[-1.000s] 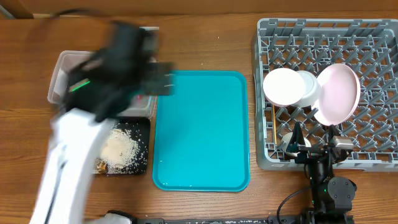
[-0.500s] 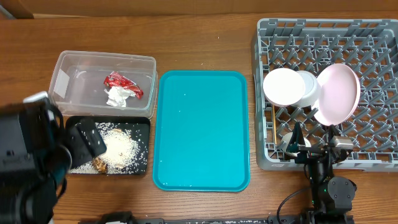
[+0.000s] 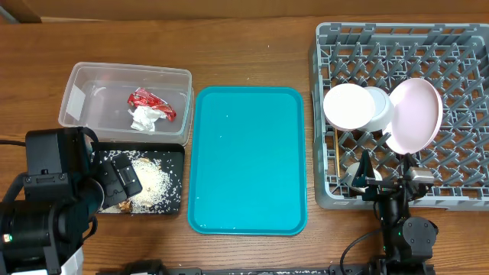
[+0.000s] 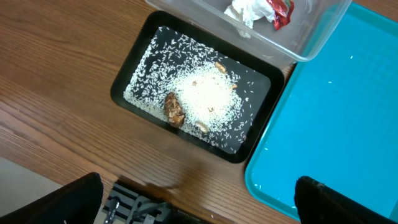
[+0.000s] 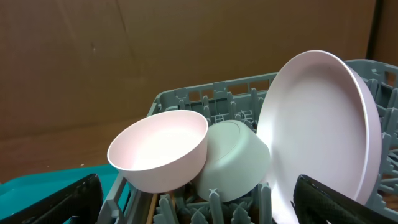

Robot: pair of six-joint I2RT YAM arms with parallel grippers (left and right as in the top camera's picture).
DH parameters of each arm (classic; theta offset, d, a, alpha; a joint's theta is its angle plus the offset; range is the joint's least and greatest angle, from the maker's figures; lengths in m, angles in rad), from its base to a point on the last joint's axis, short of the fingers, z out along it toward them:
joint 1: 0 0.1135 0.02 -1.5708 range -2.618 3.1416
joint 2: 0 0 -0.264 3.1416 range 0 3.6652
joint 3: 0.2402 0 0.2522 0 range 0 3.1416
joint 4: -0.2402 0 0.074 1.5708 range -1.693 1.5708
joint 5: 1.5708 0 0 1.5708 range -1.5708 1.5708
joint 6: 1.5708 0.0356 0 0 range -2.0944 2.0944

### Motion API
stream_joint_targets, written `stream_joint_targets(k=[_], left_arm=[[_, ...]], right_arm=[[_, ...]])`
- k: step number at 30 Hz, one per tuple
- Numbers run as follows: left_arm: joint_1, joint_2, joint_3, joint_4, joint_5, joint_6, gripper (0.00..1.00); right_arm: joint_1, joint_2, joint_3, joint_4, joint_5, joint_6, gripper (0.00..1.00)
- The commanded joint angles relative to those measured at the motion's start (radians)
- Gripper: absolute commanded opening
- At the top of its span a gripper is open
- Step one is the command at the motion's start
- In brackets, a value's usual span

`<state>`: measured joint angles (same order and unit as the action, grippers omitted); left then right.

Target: Sort waste into correct bins and load items into the dishwasher

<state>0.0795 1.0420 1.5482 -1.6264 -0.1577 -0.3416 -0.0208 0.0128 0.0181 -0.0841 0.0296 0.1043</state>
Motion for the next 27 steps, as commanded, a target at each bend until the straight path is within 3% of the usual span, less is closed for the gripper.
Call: stream_joint_targets(k=[1,17,27], left_arm=[[0.006,0.008,-0.005,0.005,-0.006,-0.014,1.0],[0.006,0.047,-0.005,0.004,-0.006,-0.014,1.0],[0.006,0.058,-0.005,0.005,-0.006,-0.014,1.0]], right_arm=[[-0.006,-0.008,-0.01,0.003,-0.002,0.0,1.0],[-0.006,-0.008,-0.01,0.003,-0.01,0.0,1.0],[-0.006,-0.007,0.049,0.002,-0.236,0.0,1.0]])
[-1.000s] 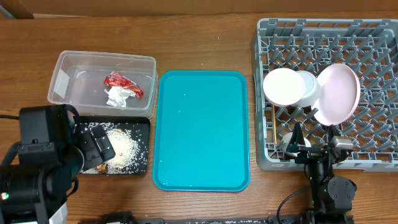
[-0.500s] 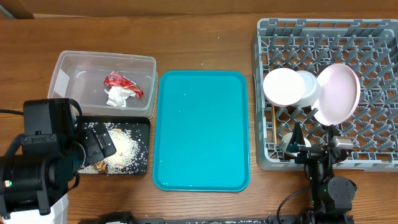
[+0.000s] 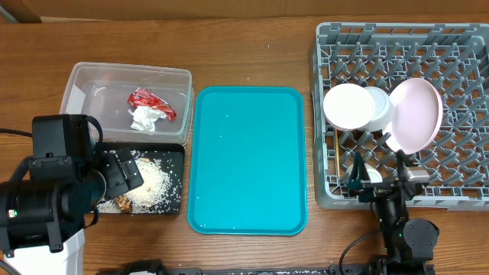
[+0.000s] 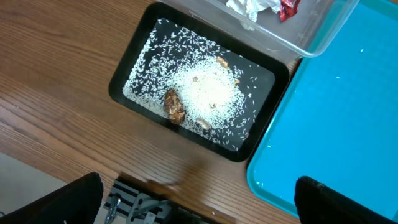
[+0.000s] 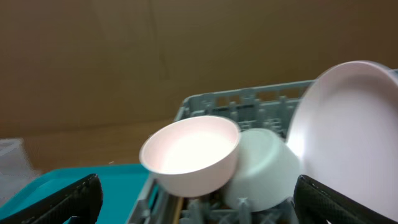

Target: Sort waste into correct bins and load items into the dishwasher

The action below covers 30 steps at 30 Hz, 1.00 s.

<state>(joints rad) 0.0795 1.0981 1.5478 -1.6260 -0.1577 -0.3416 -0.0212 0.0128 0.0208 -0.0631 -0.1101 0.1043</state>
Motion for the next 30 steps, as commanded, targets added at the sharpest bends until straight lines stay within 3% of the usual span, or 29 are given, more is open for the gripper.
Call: stream_joint_targets(k=[1,6,13,17,22,24,30], left_arm=[[0.006,0.002,-0.004,0.004,-0.006,-0.014,1.0],[0.006,0.002,-0.004,0.004,-0.006,-0.014,1.0],[0.006,0.006,-0.004,0.004,-0.006,-0.014,1.0],[0.006,0.008,-0.004,0.004,-0.006,-0.014,1.0],[0.006,0.008,-0.004,0.004,-0.006,-0.014,1.0],[0.006,0.008,-0.004,0.004,-0.006,-0.014,1.0],[0.006,0.008,-0.004,0.004,-0.006,-0.014,1.0]], right_arm=[[-0.005,-0.004,0.079,-0.062,-0.098,0.0,1.0],[-0.005,0.077,0.282,-0.292,-0.063,-0.001,1.0],[-0.005,0.398,0.642,-0.545,-0.048,-0.004,1.0],[-0.005,0.621,0.863,-0.652,-0.276,0.0,1.0],[-0.005,0.789,0.995,-0.698,-0.517,0.0,1.0],[-0.005,0.85,1.005,-0.699,-0.487,0.009,1.0],[-0.005,1.063,1.005,-0.683,-0.243,0.22,1.0]])
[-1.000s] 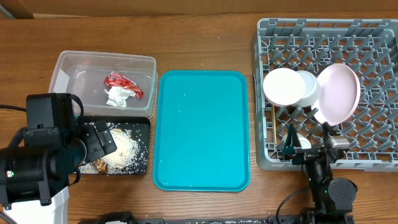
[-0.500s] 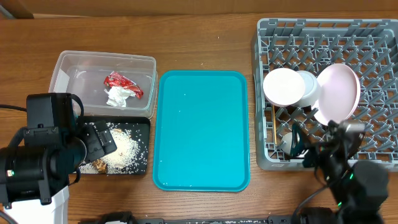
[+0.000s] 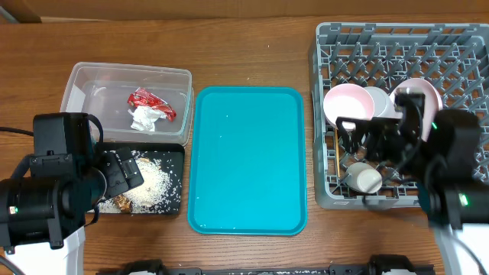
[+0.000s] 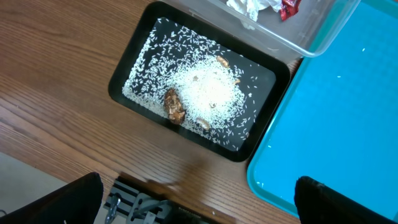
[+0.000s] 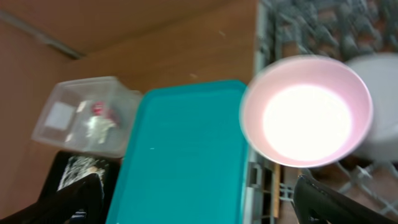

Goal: Sort waste into correct bins and load items into the dishwasher
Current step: 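Grasp the pink bowl with the right gripper and reposition it in the rack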

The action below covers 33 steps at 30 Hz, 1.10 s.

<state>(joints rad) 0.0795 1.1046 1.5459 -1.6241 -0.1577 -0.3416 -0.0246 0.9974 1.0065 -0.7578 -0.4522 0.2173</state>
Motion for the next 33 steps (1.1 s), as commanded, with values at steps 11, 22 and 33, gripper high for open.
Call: stream_joint_targets(k=[11,22,33], left_arm=[[0.006,0.002,-0.002,0.002,-0.006,-0.014,1.0],[0.006,0.002,-0.002,0.002,-0.006,-0.014,1.0],[0.006,0.002,-0.002,0.002,-0.006,-0.014,1.0]], right_arm=[[-0.003,0.29,0.019,0.084,0.177,0.356,1.0],[-0.003,0.289,0.019,0.047,0.224,0.42,1.0],[0.003,0.281,0.167,-0.115,0.155,0.369,1.0]])
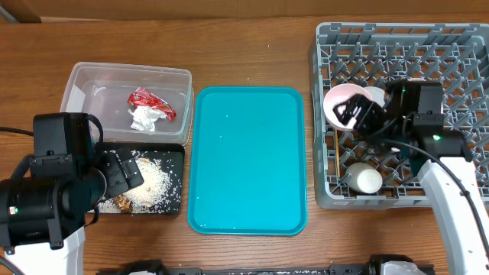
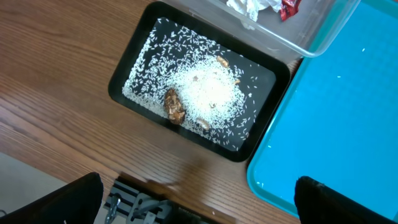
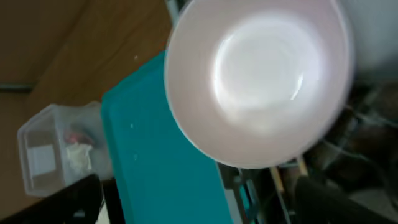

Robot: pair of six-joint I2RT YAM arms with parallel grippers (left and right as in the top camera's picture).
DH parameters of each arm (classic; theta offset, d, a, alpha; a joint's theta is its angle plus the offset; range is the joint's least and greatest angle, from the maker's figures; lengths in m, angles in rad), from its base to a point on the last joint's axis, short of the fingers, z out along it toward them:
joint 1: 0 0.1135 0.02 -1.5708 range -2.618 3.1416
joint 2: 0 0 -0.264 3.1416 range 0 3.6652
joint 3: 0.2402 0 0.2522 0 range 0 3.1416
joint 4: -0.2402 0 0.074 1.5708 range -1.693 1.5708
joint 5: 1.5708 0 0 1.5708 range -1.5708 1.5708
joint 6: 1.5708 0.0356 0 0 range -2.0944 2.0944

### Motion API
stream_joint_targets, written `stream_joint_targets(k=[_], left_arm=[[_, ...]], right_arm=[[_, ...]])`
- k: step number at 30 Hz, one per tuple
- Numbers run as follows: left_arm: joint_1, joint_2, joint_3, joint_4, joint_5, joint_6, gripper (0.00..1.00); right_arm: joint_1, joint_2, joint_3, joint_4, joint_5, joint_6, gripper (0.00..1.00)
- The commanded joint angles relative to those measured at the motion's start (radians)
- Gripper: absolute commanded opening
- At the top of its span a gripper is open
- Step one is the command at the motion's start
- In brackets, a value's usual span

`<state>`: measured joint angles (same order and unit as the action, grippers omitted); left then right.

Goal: Sort waste into correct bins and load items into the dishwasher
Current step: 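Grasp the pink bowl with the right gripper and reposition it in the rack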

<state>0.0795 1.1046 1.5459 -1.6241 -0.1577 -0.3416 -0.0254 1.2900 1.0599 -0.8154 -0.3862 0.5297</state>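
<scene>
A pink bowl [image 1: 340, 104] [image 3: 258, 78] stands in the left part of the grey dish rack [image 1: 458, 46], next to a white bowl [image 1: 376, 96]. My right gripper [image 1: 359, 114] [image 3: 199, 208] hangs open just above the pink bowl, holding nothing. A white cup [image 1: 365, 179] lies at the rack's front. A clear bin [image 1: 80, 84] holds a red wrapper [image 1: 150, 101] and white tissue [image 1: 142, 118]. A black tray [image 2: 127, 74] carries rice and food scraps [image 2: 175, 107]. My left gripper [image 1: 124, 174] [image 2: 199, 208] hovers open over its near side.
A bare teal tray [image 1: 248, 160] [image 2: 336, 118] lies between the bins and the rack. Wooden chopsticks [image 1: 336, 156] rest along the rack's left side. My right arm covers the rack's middle.
My right arm has moved farther back over the rack, and its camera now looks closely down on the pink bowl. The left arm and all objects stay where they were.
My right arm sat low at the rack's front edge, looking sideways at the two bowls and a pink plate. Then it stood above the rack's front, looking down. Now it is over the pink bowl. My left arm shifted slightly over the black tray early, then held still.
</scene>
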Motion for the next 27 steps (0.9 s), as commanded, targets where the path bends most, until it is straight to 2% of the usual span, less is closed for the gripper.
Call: stream_joint_targets(k=[1,4,8,14,18,19,21,23,25,27], left_arm=[[0.006,0.002,-0.002,0.002,-0.006,-0.014,1.0],[0.006,0.002,-0.002,0.002,-0.006,-0.014,1.0],[0.006,0.002,-0.002,0.002,-0.006,-0.014,1.0],[0.006,0.002,-0.002,0.002,-0.006,-0.014,1.0],[0.006,0.002,-0.002,0.002,-0.006,-0.014,1.0],[0.006,0.002,-0.002,0.002,-0.006,-0.014,1.0],[0.006,0.002,-0.002,0.002,-0.006,-0.014,1.0],[0.006,0.002,-0.002,0.002,-0.006,-0.014,1.0],[0.006,0.002,-0.002,0.002,-0.006,-0.014,1.0],[0.006,0.002,-0.002,0.002,-0.006,-0.014,1.0]], right_arm=[[0.008,-0.011,0.158,-0.108,0.12,0.068,1.0],[0.019,0.002,0.315,-0.265,0.214,0.104,1.0],[0.021,0.069,0.465,-0.397,0.23,0.104,1.0],[0.017,0.225,0.45,-0.432,0.285,0.198,1.0],[0.017,0.319,0.449,-0.428,0.281,0.208,0.98],[0.017,0.338,0.449,-0.428,0.28,0.208,0.94],[0.017,0.374,0.447,-0.425,0.281,0.208,0.77],[0.017,0.405,0.444,-0.421,0.281,0.213,0.67],[0.016,0.43,0.441,-0.427,0.281,0.23,0.64],[0.014,0.444,0.433,-0.429,0.282,0.23,0.49]])
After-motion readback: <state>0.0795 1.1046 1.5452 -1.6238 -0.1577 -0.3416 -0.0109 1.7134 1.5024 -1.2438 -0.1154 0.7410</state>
